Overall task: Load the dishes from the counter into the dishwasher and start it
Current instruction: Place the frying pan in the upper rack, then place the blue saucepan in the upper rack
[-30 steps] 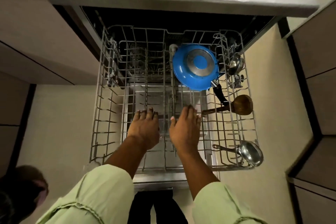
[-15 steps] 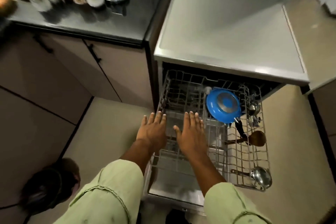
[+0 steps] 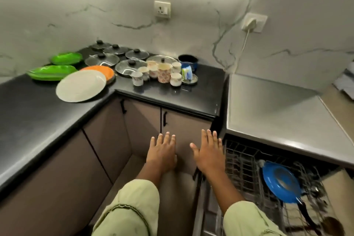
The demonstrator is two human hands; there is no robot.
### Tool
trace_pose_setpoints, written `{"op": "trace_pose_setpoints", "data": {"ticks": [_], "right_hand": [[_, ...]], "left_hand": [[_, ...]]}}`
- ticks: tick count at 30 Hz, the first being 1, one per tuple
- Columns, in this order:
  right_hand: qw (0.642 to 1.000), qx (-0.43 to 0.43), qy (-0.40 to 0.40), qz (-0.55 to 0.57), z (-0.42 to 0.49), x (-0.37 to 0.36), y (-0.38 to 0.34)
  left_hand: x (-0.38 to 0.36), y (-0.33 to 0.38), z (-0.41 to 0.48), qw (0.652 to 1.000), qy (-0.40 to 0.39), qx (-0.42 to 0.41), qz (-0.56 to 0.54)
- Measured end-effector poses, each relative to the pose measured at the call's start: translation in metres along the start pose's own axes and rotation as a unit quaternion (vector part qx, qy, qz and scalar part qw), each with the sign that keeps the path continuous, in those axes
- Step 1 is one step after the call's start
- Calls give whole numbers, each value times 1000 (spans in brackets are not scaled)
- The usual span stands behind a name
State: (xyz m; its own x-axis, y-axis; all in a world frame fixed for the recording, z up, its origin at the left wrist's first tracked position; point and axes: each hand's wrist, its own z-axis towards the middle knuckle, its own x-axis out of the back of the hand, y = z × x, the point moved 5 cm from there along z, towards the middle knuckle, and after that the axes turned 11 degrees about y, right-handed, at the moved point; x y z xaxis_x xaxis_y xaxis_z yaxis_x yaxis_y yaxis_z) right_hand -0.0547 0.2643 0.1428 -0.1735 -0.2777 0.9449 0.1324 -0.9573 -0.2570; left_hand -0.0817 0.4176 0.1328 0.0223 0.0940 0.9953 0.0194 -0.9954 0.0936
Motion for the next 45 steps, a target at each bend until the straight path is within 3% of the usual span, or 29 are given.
{"op": "trace_pose_setpoints", "data": {"ticks": [7, 16, 30, 39, 45], "right_hand": [[1000, 4, 9, 18, 37, -8, -58], [998, -44, -17, 43, 109, -48, -61], [995, -79, -16, 64, 302, -69, -16], [984, -141, -3, 111, 413, -79, -6], [969, -199, 3, 148, 484, -89, -3]], "left_hand": [[21, -64, 27, 1000, -3, 3, -7], [16, -93, 101, 999, -32, -19, 5], [13, -85, 288, 997, -62, -33, -28], [-8, -117, 387, 992, -117, 17, -33], [-24, -126, 437, 972, -222, 46, -64]]}}
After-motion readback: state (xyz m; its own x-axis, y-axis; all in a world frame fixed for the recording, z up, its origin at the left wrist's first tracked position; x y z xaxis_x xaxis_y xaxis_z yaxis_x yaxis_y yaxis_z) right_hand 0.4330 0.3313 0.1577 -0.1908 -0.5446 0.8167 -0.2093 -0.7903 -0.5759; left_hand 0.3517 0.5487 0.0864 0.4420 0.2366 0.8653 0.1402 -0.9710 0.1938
